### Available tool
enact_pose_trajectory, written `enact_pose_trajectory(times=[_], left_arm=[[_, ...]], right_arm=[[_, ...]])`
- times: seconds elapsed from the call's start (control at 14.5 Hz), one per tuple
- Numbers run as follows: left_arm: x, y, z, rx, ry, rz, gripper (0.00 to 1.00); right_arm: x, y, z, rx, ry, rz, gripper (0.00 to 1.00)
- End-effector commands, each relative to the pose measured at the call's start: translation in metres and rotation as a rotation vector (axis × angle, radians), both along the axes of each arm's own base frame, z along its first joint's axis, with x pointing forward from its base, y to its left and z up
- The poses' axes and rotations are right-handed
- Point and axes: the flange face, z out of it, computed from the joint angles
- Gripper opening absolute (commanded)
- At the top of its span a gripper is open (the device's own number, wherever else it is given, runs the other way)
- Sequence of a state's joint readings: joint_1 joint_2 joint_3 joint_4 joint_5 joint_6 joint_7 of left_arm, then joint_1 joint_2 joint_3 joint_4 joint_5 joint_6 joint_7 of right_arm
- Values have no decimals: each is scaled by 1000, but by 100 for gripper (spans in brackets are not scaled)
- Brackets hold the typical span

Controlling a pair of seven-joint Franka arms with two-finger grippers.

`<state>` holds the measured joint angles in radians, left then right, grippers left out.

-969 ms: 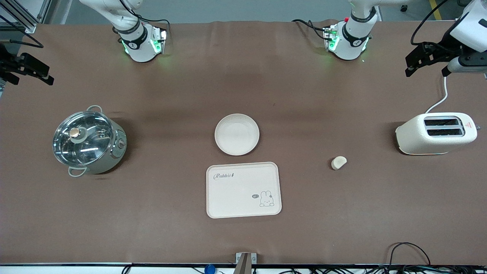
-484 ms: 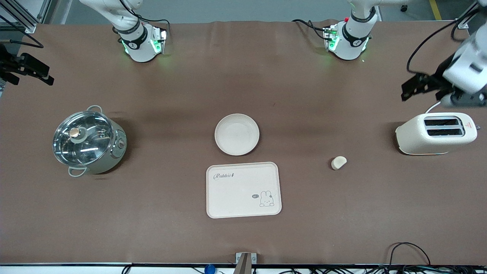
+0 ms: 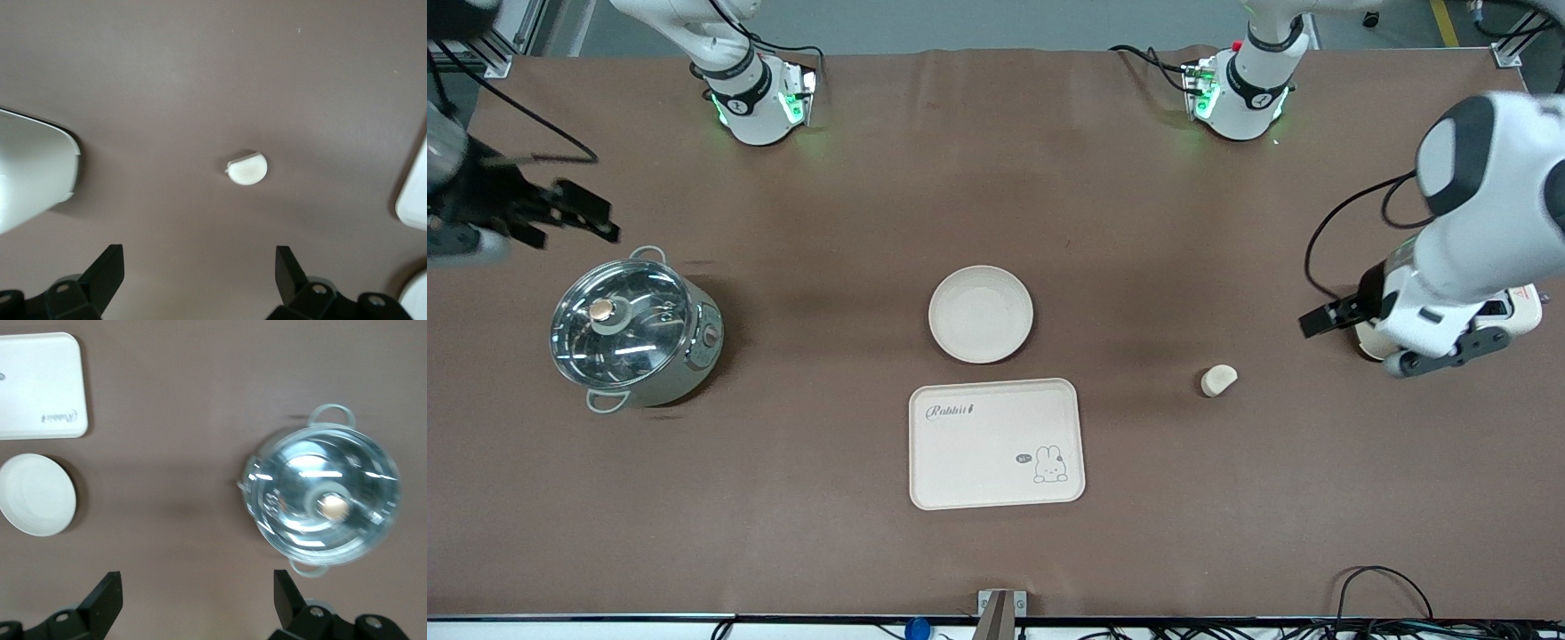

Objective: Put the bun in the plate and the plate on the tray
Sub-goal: 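Move the left gripper toward the white bun while the right gripper approaches the plate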

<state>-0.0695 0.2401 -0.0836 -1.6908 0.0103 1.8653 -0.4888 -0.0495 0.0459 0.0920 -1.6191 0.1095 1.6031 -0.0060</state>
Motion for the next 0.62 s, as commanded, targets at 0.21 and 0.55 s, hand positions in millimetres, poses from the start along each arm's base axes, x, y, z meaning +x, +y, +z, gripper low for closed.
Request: enact_pose_trajectory(times=[0.21,0.55], left_arm=[[24,-37,-124,22,23,210,100],[16,-44,-204,11,7,261,100]], right_arm=[[1,57,-131,74,32,19,100],[-20,111,-208,139,28,10,100]])
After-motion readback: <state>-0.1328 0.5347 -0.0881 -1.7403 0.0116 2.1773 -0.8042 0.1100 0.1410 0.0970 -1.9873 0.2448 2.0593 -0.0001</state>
